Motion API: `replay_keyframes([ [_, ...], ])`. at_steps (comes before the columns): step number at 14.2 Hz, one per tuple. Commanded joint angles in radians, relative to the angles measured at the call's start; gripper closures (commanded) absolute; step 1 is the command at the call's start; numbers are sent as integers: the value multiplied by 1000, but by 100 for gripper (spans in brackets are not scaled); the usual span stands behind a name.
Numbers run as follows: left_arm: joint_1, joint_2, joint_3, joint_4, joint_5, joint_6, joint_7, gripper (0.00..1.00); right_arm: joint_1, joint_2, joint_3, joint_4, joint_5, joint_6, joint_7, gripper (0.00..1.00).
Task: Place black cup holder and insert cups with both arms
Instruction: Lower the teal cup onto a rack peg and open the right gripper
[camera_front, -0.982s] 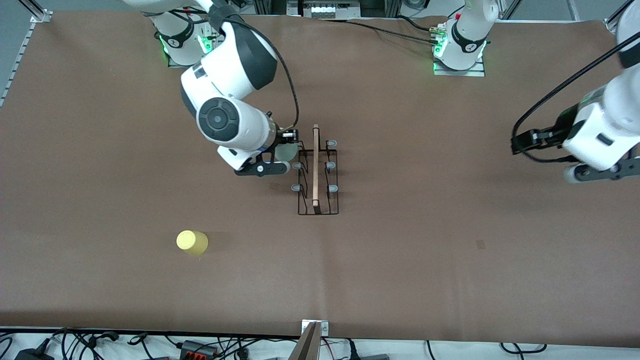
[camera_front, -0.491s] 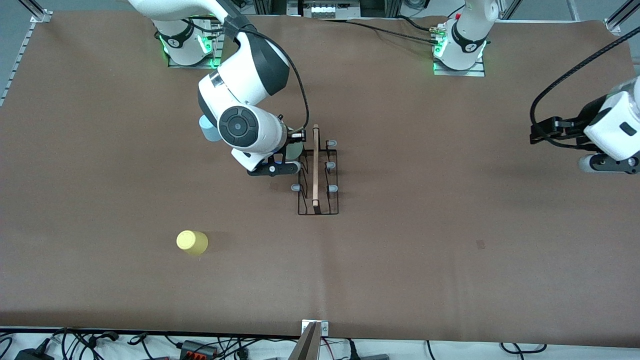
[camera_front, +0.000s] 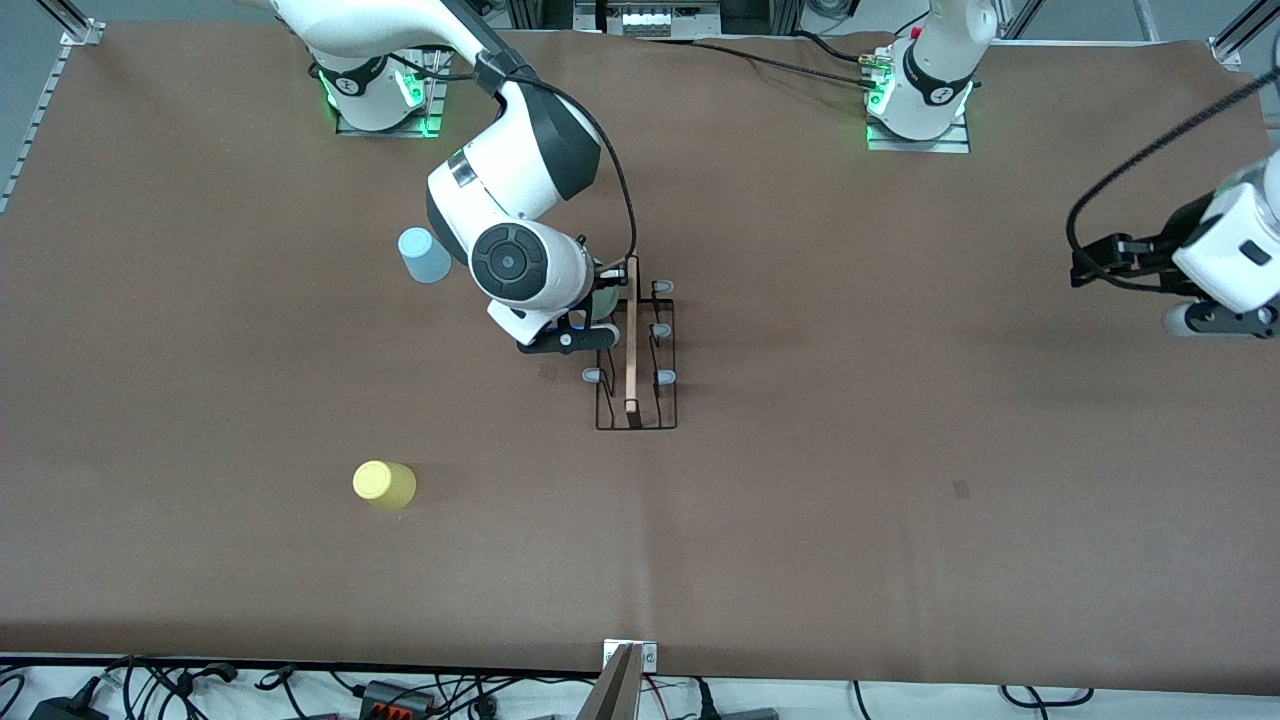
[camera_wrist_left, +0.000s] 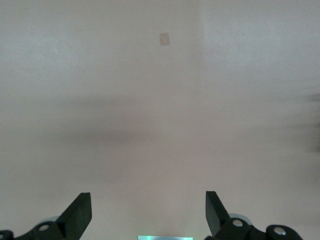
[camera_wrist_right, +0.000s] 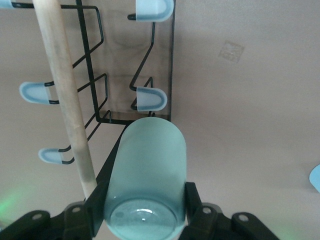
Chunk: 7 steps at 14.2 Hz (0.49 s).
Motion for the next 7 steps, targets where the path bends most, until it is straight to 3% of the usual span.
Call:
replay_keyframes([
  [1, -37, -132, 40, -163, -20, 58, 8, 0, 12, 30, -3, 10, 3, 8, 3, 65],
  [2, -57, -132, 62, -159, -18, 55, 2, 0, 12, 33, -3, 10, 3, 18, 9, 23],
  [3, -68, -129, 85, -156, -18, 56, 3, 0, 11, 33, -5, 10, 3, 24, 32, 0],
  [7, -87, -130, 91, -149, -23, 61, 14, 0, -3, -10, -17, 45, 2, 0, 136, 0],
])
